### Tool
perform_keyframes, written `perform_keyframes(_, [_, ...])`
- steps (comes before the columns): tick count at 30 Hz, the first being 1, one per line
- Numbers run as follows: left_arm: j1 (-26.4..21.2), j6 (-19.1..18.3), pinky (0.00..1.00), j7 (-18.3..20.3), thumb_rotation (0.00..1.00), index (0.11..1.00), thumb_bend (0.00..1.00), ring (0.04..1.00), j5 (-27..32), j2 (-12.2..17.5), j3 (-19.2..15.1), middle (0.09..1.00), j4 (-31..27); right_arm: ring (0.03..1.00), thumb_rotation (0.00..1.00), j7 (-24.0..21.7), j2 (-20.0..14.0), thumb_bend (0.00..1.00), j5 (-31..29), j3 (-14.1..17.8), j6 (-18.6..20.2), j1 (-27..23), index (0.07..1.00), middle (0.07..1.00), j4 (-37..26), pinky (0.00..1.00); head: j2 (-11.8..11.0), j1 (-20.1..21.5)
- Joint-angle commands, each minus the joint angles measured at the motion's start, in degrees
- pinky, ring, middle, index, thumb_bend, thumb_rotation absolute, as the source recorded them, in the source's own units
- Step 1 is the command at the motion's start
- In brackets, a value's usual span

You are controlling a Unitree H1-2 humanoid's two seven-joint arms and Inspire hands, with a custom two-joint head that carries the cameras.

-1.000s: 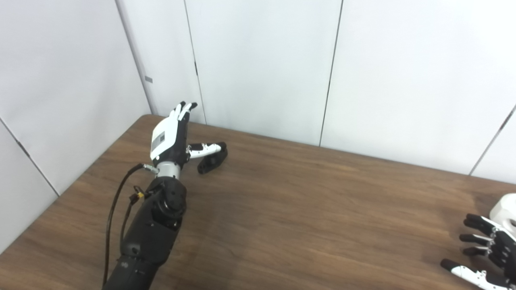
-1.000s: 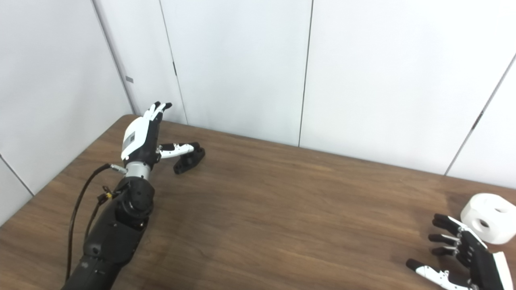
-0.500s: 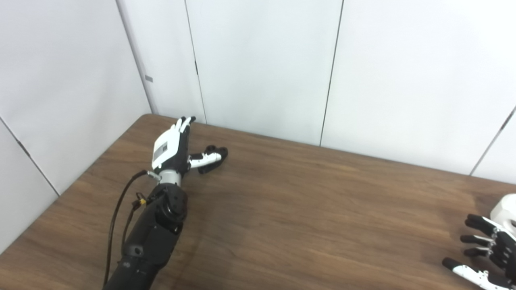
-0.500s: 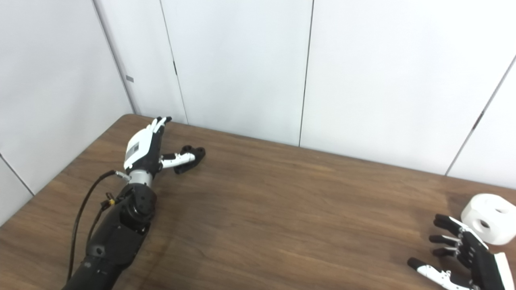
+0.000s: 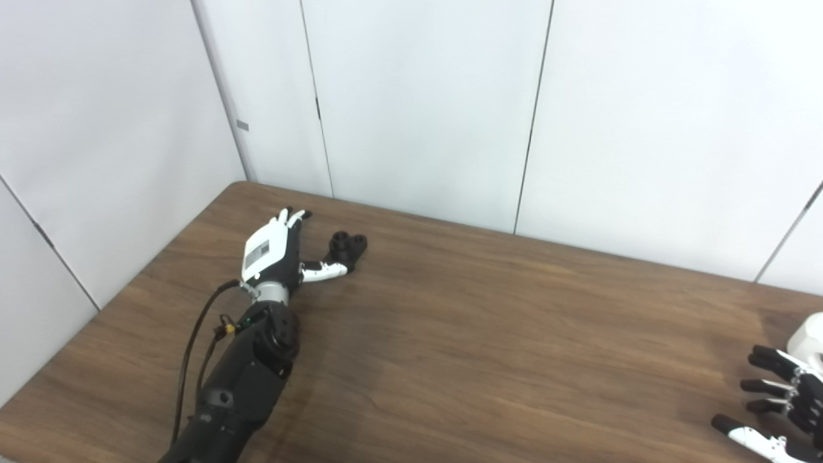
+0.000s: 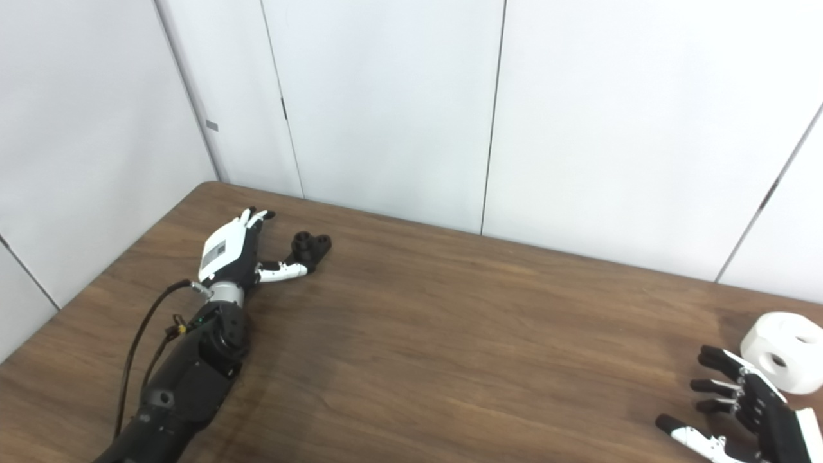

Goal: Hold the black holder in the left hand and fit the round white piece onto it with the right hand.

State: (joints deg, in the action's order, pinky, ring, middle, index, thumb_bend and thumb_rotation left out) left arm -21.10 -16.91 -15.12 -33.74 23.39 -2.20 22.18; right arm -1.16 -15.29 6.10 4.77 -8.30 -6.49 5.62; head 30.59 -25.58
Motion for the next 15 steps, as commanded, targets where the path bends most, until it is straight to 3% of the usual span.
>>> perform_keyframes(1, [-2.33,1.84,1.0,-1.97,0.34,0.878,1.0,1.0,0.18,1.97,-0.19,1.0,0.44,0.649,0.16,0.06,-1.73,0.71,0.19,0.93,0.35,0.14,0.762,0.773,-1.38,0.52,0.01,0.0])
perform_keyframes(15, [-2.4,3.99,0.98,-3.37,0.3,0.742,1.0,1.0,1.55,1.11,2.01,1.0,4.84,0.656,0.2,-0.14,-1.73,0.7,0.7,0.73,2.08,0.82,0.757,0.784,-2.93,0.53,0.79,0.29])
